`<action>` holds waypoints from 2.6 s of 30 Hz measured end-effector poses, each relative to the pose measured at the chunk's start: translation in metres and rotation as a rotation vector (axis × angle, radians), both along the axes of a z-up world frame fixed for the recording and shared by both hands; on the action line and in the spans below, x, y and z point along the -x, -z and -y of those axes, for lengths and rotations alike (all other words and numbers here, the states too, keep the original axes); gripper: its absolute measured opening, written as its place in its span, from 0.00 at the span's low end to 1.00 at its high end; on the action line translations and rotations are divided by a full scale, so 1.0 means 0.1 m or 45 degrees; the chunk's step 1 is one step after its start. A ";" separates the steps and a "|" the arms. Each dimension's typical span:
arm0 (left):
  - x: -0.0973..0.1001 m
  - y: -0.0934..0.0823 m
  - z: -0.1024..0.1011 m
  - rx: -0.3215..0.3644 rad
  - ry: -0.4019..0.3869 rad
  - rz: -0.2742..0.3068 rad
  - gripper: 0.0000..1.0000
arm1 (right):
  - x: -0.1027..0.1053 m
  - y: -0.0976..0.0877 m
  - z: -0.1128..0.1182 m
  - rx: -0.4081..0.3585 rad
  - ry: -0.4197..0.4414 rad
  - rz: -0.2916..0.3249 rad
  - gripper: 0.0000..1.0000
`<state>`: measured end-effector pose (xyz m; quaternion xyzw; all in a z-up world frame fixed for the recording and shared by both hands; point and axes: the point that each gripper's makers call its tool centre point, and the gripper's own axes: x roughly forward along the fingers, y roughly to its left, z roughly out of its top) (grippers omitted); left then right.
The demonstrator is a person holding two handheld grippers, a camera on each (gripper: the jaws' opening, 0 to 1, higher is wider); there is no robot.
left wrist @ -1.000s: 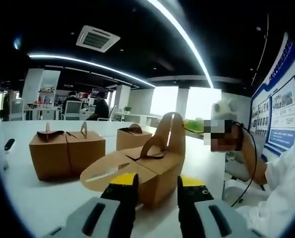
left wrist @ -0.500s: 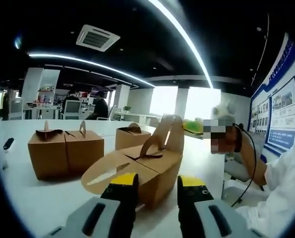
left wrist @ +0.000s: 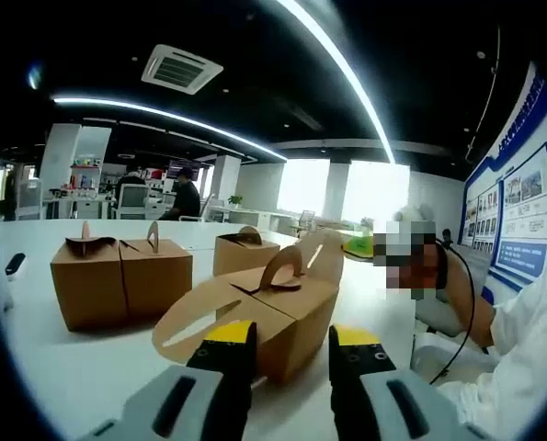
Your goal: Pick up one paper box from the group, open the paper box, and remove the item inside
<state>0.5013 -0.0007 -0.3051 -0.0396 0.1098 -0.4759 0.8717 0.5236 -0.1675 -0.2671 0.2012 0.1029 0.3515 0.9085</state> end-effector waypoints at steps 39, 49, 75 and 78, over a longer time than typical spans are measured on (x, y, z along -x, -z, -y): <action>0.05 0.00 0.02 0.040 0.027 -0.016 0.33 | 0.05 0.64 -0.01 0.040 0.009 -0.192 0.03; 0.04 0.01 0.05 0.019 0.021 -0.007 0.33 | 0.05 0.66 -0.01 0.086 0.012 -0.154 0.04; 0.02 -0.06 0.04 -0.010 0.005 0.042 0.33 | 0.64 -0.11 -0.84 0.316 -0.322 0.281 0.23; 0.04 -0.06 0.07 -0.009 0.021 0.043 0.33 | 0.71 -0.33 -1.15 0.394 -0.383 0.402 0.24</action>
